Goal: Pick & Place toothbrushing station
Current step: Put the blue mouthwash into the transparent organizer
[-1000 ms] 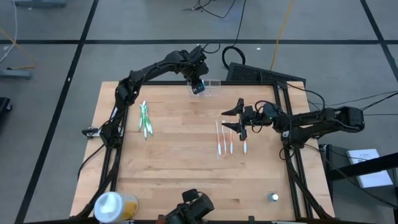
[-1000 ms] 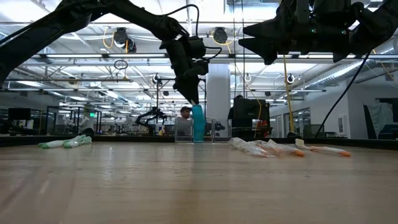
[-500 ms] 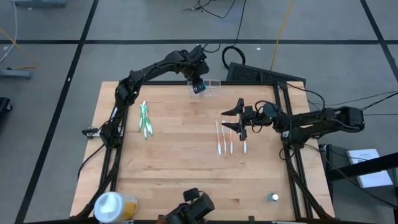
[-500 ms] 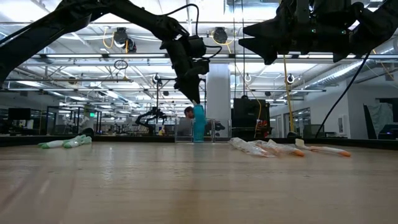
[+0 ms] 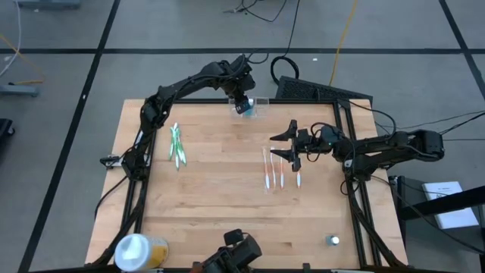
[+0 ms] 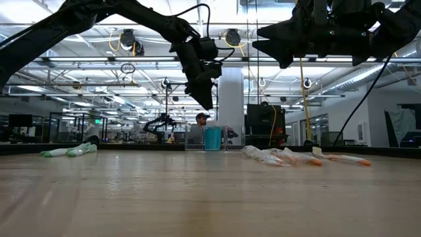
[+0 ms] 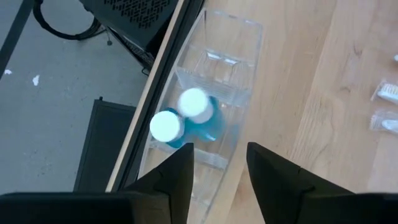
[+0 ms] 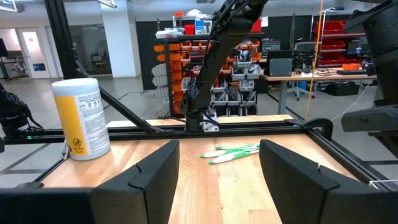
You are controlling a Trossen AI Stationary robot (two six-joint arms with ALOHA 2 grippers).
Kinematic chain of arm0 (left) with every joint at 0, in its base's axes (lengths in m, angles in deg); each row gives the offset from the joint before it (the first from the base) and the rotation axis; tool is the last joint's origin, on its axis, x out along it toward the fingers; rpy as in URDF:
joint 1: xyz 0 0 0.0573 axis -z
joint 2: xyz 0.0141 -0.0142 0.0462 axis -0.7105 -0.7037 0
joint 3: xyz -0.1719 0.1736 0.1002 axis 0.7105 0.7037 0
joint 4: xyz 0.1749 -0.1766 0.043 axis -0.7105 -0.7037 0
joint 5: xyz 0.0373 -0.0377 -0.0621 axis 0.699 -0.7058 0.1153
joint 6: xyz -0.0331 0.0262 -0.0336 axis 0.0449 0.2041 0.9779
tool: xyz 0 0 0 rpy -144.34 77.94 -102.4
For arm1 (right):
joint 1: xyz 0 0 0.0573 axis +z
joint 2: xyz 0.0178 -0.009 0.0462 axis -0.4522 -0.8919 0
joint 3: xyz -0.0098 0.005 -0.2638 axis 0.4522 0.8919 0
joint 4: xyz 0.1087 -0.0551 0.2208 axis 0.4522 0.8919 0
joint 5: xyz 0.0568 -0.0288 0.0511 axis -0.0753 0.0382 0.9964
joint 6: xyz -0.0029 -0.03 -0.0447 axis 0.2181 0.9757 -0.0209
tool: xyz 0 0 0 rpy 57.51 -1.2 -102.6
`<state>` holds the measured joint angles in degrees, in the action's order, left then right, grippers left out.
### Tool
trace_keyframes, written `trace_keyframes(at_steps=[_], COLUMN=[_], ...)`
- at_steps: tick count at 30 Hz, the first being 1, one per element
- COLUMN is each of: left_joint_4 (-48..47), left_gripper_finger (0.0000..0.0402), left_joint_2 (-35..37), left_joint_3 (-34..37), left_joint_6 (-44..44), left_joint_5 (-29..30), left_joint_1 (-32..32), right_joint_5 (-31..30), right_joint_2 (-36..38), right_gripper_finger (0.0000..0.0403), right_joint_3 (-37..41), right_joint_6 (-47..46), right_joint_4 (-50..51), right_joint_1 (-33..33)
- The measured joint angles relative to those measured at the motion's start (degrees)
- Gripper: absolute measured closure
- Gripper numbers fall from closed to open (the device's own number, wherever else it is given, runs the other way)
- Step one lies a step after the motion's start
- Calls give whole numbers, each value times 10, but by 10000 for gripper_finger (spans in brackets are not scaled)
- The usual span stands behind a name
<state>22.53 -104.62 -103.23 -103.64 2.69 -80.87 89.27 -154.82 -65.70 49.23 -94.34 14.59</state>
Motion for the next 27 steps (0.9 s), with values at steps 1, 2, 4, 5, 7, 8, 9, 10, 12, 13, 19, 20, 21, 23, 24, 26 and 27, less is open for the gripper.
trace_keyframes(at_steps=[1,2,4,5,7,8,9,10,12,13,19,20,21,23,24,26,27], left_joint_4=[0,1,1,2,2,2,2,2,2,2,8,19,30,49,58,72,86], left_gripper_finger=[245,245,245,245,245,245,245,245,245,245,245,245,245,245,245,245,245], left_joint_2=[0,0,0,0,0,0,0,2,4,5,30,35,37,36,34,33,33], left_joint_3=[0,0,0,0,0,0,0,0,0,0,0,-1,-2,-2,-1,-1,-1], left_joint_6=[1,1,0,0,1,1,1,1,3,3,-3,-6,-6,-5,-5,-5,-5], left_joint_5=[0,0,0,0,0,0,0,0,0,0,0,-1,1,3,-1,-36,-64], left_joint_1=[0,0,0,1,2,2,3,4,5,5,10,10,10,11,11,11,11], right_joint_5=[0,0,0,0,0,0,0,0,0,0,0,0,0,0,0,0,0], right_joint_2=[0,0,0,0,0,0,0,0,0,0,0,0,0,0,0,0,0], right_gripper_finger=[189,188,188,188,190,190,190,190,189,188,190,190,190,190,190,191,192], right_joint_3=[0,0,0,0,0,0,0,0,0,0,0,0,0,0,0,0,0], right_joint_6=[0,0,0,0,0,0,0,0,0,0,0,0,0,0,0,0,0], right_joint_4=[0,0,0,0,0,0,0,0,1,2,13,13,12,11,13,20,25], right_joint_1=[0,0,0,0,0,0,0,0,0,0,0,0,0,0,0,0,0])
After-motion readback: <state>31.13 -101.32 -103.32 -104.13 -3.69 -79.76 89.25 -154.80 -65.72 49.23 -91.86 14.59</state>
